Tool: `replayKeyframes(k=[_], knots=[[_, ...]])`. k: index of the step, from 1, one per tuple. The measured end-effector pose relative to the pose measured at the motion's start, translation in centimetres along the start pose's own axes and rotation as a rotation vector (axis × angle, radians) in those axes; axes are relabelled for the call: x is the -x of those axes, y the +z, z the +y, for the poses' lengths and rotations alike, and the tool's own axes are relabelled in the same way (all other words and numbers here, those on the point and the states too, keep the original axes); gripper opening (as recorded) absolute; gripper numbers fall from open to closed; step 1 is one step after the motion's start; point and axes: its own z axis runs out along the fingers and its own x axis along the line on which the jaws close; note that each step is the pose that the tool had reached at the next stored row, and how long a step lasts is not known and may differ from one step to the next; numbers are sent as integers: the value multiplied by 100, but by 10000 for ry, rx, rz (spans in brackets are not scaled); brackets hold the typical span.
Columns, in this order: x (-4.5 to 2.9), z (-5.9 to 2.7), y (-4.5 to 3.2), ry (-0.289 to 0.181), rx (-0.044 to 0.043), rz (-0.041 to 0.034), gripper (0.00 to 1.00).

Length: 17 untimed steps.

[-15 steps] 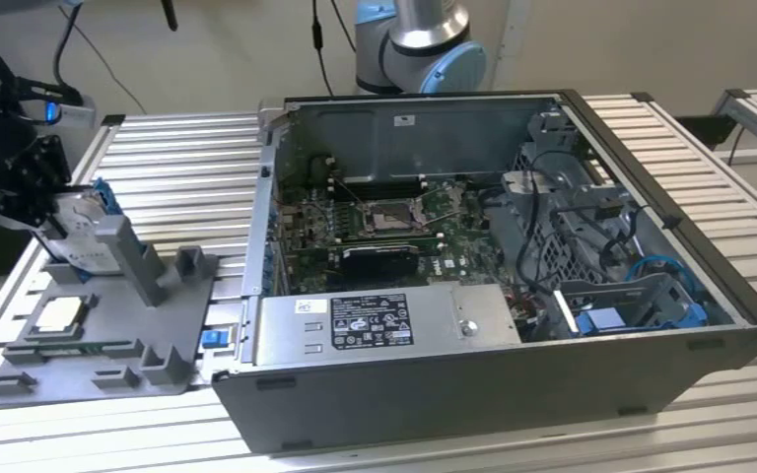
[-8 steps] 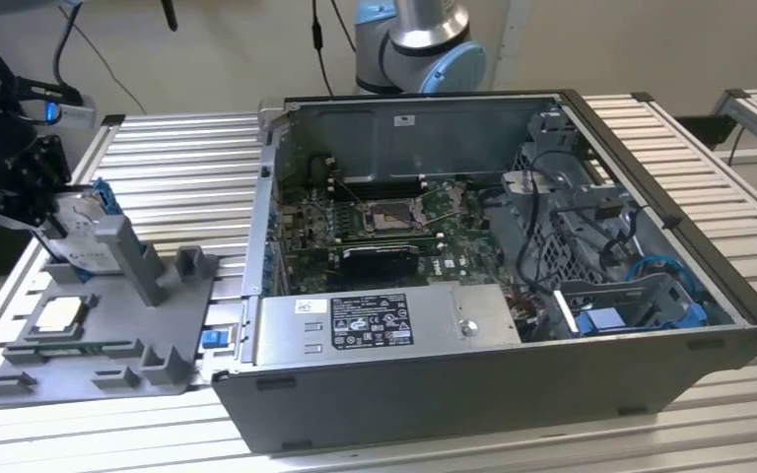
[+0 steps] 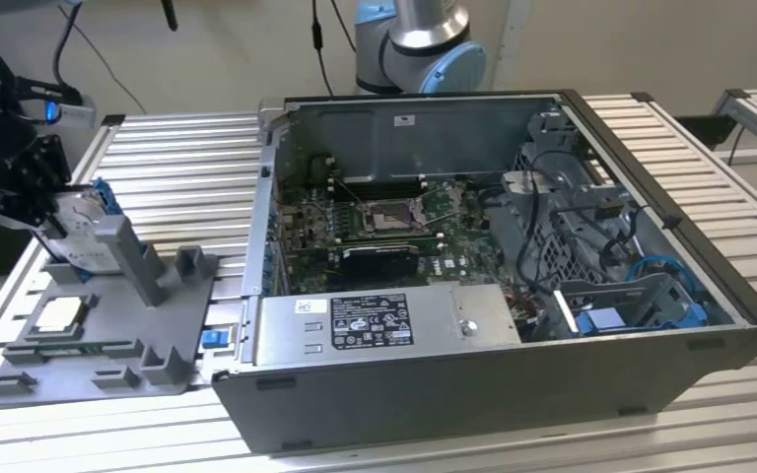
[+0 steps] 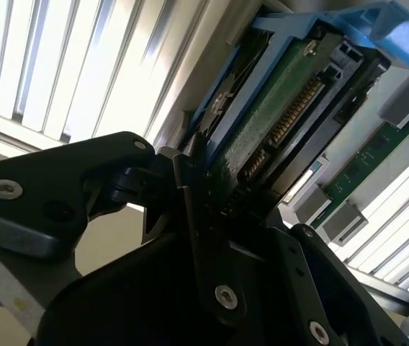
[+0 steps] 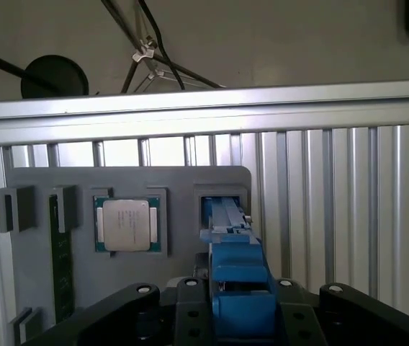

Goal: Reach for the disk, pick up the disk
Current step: 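Pick up the disk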

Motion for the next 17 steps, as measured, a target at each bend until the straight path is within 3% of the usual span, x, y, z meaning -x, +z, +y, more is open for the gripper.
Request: replayKeyframes(k=[10,17], knots=[[0,0,-16,0,1,1,0],[1,-1,-66,0,2,1,0]])
